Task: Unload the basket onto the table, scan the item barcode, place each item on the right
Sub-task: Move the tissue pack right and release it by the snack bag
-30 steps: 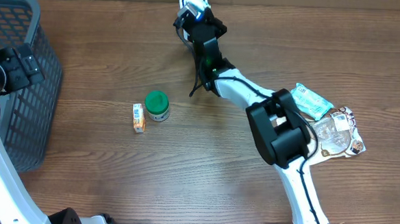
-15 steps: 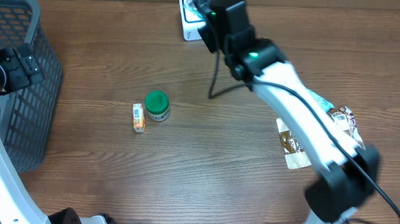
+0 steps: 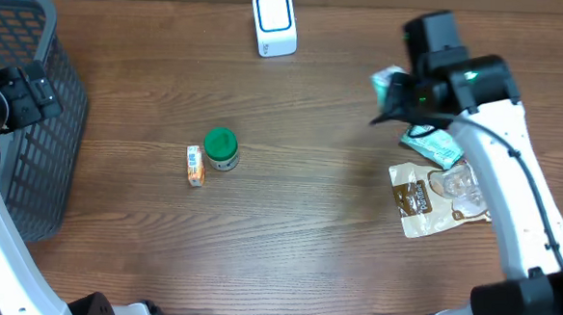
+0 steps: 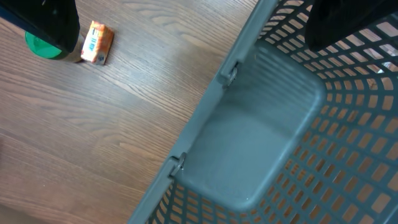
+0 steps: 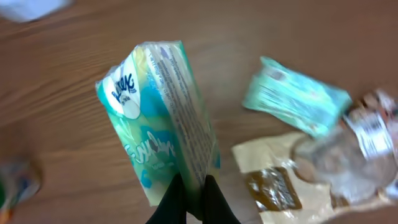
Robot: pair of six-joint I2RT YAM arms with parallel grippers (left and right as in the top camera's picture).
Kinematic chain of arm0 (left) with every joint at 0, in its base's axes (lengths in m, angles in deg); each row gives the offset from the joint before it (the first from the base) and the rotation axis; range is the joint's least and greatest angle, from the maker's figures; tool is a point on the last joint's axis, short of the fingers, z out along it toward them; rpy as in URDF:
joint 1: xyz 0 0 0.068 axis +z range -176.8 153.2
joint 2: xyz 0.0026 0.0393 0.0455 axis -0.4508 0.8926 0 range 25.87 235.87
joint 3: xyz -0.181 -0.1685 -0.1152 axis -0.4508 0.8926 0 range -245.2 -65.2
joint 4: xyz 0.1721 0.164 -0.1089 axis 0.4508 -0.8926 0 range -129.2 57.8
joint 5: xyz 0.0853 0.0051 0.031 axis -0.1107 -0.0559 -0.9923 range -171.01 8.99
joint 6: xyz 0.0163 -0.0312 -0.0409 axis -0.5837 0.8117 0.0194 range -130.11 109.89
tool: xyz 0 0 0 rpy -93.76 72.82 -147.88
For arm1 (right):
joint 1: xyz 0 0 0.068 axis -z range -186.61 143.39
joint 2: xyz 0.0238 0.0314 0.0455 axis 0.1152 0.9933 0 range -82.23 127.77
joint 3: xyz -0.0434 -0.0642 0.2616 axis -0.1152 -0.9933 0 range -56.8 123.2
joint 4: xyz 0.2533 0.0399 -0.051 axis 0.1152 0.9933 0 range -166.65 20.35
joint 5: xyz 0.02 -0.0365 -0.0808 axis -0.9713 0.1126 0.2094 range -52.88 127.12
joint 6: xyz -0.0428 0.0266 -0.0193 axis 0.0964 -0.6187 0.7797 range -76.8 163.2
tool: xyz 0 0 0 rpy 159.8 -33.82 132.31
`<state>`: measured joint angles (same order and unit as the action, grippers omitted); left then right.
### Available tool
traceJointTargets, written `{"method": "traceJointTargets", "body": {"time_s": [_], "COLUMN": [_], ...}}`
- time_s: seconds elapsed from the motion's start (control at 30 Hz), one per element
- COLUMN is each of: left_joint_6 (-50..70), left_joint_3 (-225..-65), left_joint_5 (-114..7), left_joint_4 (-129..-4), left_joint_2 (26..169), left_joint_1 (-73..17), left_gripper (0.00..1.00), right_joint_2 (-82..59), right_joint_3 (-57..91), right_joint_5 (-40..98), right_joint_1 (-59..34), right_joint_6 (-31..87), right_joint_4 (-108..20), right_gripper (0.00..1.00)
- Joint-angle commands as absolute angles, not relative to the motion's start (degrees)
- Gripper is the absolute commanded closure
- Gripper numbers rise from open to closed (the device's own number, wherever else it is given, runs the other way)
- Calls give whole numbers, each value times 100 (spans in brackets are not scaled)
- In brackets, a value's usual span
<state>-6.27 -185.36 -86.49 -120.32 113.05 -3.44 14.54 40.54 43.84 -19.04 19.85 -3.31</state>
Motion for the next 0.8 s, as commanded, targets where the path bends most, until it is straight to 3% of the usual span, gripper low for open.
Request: {"method": "traceJointTargets", "body": {"time_s": [0.0,0.3,0.53,0.77], "left_joint_6": [-737,-737,-737,-737], "left_joint_3": [-18610,-18610,-18610,-18610], "left_joint_5": [-8697,-8697,-8697,-8697], "left_joint_4": [-12025,-12023,-12025,-12023], "left_joint_2": [11320,11320,11322,11320], "left_joint_1": [-325,-325,-325,-325], "left_gripper": [0,1,0,1], "right_joint_2": [1637,1690,1690,1622], "right_joint_3": [3466,1762,1552,2258], "right_joint_5": [4091,3379,3348,2614], "right_joint_1": [-1323,-173,-37,-125], "right_joint_6": [1488,1657,1814,2367], "right_joint_4": [-508,-1874,-1992,-1314], "right_gripper": [96,95,53,47]}}
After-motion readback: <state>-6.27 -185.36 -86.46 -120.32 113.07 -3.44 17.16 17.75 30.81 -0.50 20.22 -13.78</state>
